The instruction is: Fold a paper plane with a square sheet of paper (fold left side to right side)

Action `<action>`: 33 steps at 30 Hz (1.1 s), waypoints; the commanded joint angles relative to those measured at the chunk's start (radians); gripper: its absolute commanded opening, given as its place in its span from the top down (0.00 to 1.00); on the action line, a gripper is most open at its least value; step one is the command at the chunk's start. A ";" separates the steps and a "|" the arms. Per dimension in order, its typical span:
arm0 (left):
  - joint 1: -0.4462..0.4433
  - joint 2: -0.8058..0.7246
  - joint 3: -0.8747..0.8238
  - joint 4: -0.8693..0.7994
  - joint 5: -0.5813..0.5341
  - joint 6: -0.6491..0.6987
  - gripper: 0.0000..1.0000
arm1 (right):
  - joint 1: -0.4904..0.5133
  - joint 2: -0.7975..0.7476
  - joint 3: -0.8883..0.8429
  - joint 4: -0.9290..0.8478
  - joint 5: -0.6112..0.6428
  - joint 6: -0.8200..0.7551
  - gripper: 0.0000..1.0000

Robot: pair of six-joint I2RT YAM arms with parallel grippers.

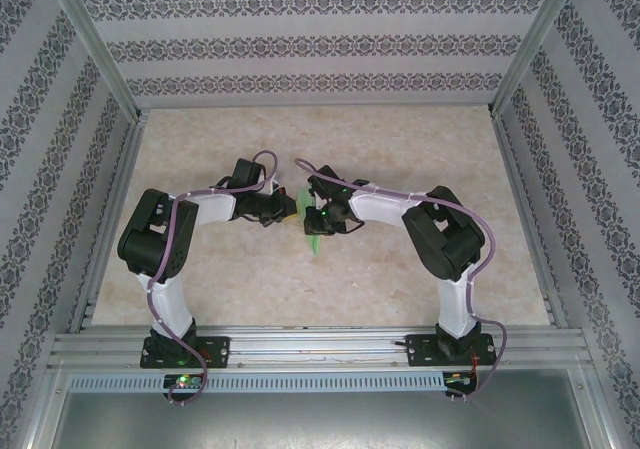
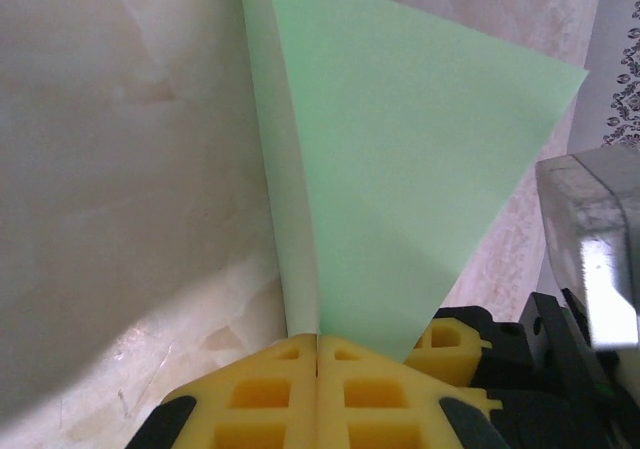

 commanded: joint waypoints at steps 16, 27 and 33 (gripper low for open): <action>0.010 -0.282 -0.039 -0.110 -0.144 0.127 0.55 | -0.012 -0.048 0.080 -0.116 0.075 0.005 0.98; 0.050 -0.724 -0.096 -0.371 -0.421 0.309 0.26 | -0.135 0.035 0.367 -0.351 0.305 -0.093 1.00; 0.067 -0.919 -0.178 -0.426 -0.517 0.346 0.13 | -0.170 0.186 0.603 -0.465 0.367 -0.129 1.00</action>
